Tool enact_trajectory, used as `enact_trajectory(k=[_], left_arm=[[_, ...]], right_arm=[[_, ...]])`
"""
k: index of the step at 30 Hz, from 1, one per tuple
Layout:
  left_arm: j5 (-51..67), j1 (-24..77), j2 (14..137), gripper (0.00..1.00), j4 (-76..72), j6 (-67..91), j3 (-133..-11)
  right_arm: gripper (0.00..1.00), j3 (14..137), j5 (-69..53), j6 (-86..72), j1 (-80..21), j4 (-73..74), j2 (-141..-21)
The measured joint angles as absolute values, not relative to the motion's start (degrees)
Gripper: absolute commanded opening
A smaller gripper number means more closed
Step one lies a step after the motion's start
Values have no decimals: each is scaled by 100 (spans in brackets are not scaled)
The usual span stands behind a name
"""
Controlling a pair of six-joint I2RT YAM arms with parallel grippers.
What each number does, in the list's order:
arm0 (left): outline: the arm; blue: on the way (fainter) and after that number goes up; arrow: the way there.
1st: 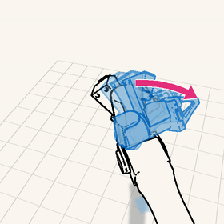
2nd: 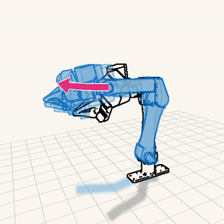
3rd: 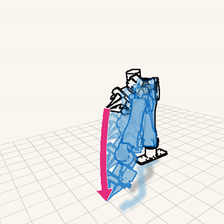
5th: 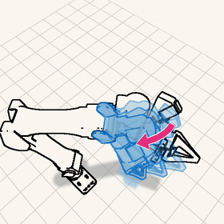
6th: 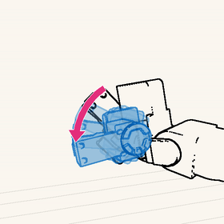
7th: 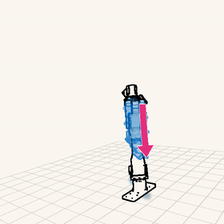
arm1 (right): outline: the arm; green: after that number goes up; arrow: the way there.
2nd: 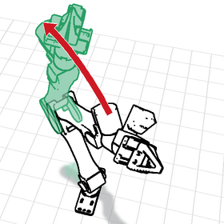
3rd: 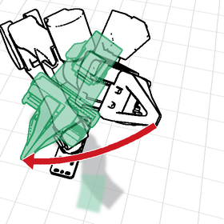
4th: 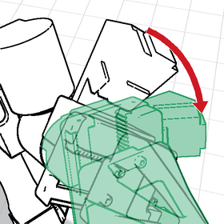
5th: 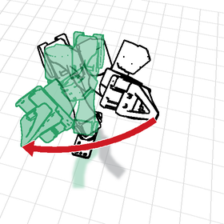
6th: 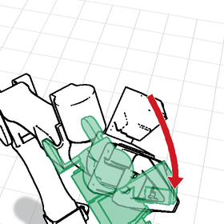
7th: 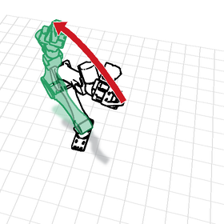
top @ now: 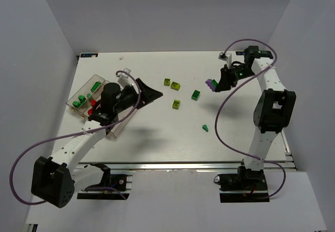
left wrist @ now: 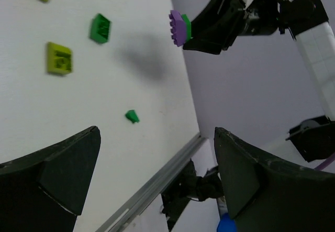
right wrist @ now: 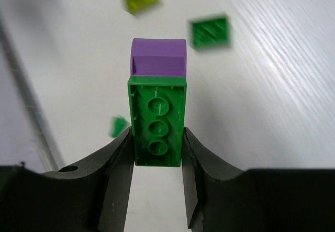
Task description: Sort the legos into containers by color
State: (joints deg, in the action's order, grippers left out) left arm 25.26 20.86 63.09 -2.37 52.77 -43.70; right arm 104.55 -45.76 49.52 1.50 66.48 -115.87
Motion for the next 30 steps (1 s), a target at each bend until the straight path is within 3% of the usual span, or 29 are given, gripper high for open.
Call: enact_trajectory(k=[8,13,18,24,30], left_arm=[[2639,2718,7024,98,-1564,5461,-4759],[2613,2976,7048,98,-1994,5448,-4925],[2521,3242,7067,98,-2316,5450,-4939],[2305,3363,7275,98,-2460,5406,-5070],[2123,3376,7463,98,-2381,5177,-5365]], right_arm=[[0,10403,-6628,4340,-947,6978,-10648],[0,10403,-7533,2832,-1203,5959,-10431],[0,9856,-8003,185,-1323,3214,-10237],[0,8130,-8298,-3916,-1632,-1525,-9854],[0,7568,-8453,-6372,-1662,-4421,-9850]])
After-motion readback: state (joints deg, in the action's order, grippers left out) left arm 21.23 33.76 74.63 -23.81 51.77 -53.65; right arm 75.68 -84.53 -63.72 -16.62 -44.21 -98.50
